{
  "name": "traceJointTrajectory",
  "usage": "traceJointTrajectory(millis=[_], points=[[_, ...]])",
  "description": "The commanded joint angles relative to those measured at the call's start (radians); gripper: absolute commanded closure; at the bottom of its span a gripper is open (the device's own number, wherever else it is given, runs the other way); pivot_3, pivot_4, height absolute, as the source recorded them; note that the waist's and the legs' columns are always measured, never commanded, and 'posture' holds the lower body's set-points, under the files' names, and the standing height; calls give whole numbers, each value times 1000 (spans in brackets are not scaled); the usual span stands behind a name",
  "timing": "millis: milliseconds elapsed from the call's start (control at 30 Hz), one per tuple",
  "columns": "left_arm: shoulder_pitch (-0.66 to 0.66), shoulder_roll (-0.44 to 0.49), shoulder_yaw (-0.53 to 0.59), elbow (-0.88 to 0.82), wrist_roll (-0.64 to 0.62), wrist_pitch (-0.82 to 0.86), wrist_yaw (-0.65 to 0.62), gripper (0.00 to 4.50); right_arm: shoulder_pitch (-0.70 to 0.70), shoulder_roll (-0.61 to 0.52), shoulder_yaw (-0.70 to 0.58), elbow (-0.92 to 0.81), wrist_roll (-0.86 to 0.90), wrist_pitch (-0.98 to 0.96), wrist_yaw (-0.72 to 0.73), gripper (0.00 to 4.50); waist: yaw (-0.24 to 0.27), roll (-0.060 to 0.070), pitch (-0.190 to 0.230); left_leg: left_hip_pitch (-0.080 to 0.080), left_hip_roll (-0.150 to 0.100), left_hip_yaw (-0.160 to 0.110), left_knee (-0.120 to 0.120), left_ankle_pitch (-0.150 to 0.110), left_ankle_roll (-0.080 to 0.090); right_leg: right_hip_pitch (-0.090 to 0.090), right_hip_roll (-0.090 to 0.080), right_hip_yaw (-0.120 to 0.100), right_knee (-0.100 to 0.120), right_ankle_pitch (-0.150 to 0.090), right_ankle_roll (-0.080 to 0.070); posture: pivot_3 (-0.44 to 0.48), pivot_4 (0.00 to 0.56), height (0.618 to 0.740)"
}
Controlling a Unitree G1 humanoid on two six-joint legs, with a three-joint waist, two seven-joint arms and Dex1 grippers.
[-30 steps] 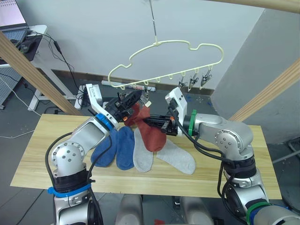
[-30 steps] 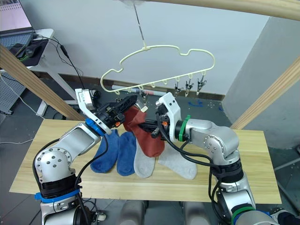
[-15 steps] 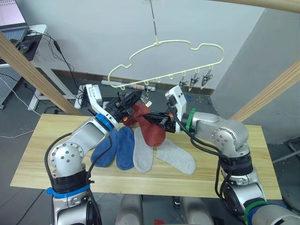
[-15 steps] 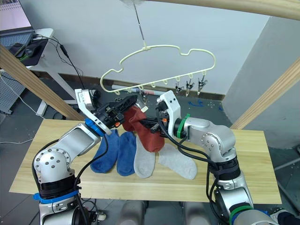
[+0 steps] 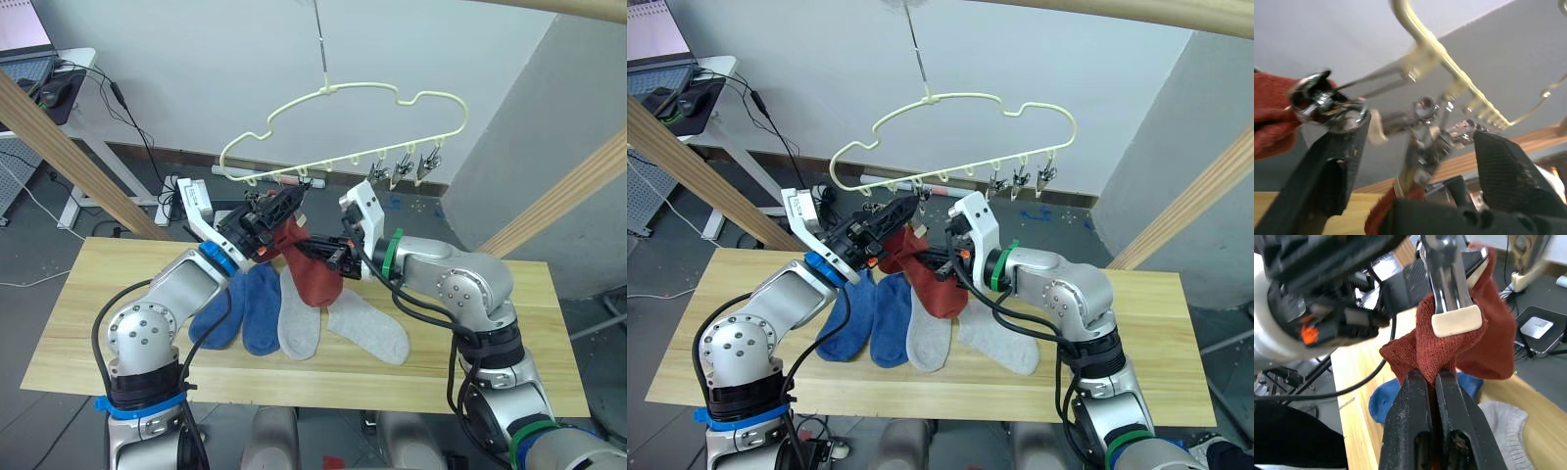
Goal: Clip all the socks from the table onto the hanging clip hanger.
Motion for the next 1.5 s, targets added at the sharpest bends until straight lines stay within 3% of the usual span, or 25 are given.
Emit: traceJointTrajectory(millis=[33, 167, 233, 433, 600, 700, 800, 1500], points=[[35, 48, -32, -94, 103, -33, -15, 783, 9, 31, 23, -51, 8, -18, -16, 3981, 0, 0, 0, 0, 0, 0, 0, 0, 0, 0, 0, 0, 0, 0, -1, 120, 303, 740], [74, 109, -86, -136, 258, -96, -85, 783, 30, 0, 51, -63, -19, -41, -13, 2752, 1, 0, 0, 0, 0, 0, 0, 0, 0, 0, 0, 0, 0, 0, 0, 128, 298, 740], [107, 130, -118, -164, 352, -144, -110, 783, 55, -84, 104, -80, -79, -92, 21, 2005, 6, 0, 0, -1, 0, 0, 0, 0, 0, 0, 0, 0, 0, 0, 0, 128, 290, 740], [231, 99, -221, -264, 536, -257, -124, 783, 148, -211, 105, -121, -127, -167, 50, 33, 14, 0, 0, -2, -1, 1, 0, 0, 0, -1, -1, 0, -2, 0, 0, 126, 288, 740], [206, 40, -311, -233, 705, -392, -133, 783, 212, -269, 59, -188, -126, -193, 59, 33, 22, 0, 0, -1, 0, 1, 0, 0, 0, -1, 0, 1, -1, 0, 0, 121, 282, 740], [182, 5, -344, -193, 795, -460, -140, 1345, 228, -276, 14, -225, -106, -167, 38, 0, 22, 0, 0, -1, -1, 1, 1, 0, 0, -1, 0, 1, -1, 0, 1, 112, 279, 740], [166, -8, -372, -160, 868, -496, -146, 2249, 235, -266, -30, -261, -80, -135, 18, 0, 21, 0, 0, -1, -1, 1, 1, 0, 0, -1, 0, 1, 0, 0, 1, 95, 279, 740], [1, -131, -352, 42, 1030, -610, -133, 2249, 133, -237, -121, -302, -3, -62, -42, 0, 14, 0, 0, -1, -1, 1, 2, 0, 0, 0, 0, 1, 1, 3, -4, 61, 293, 740]])
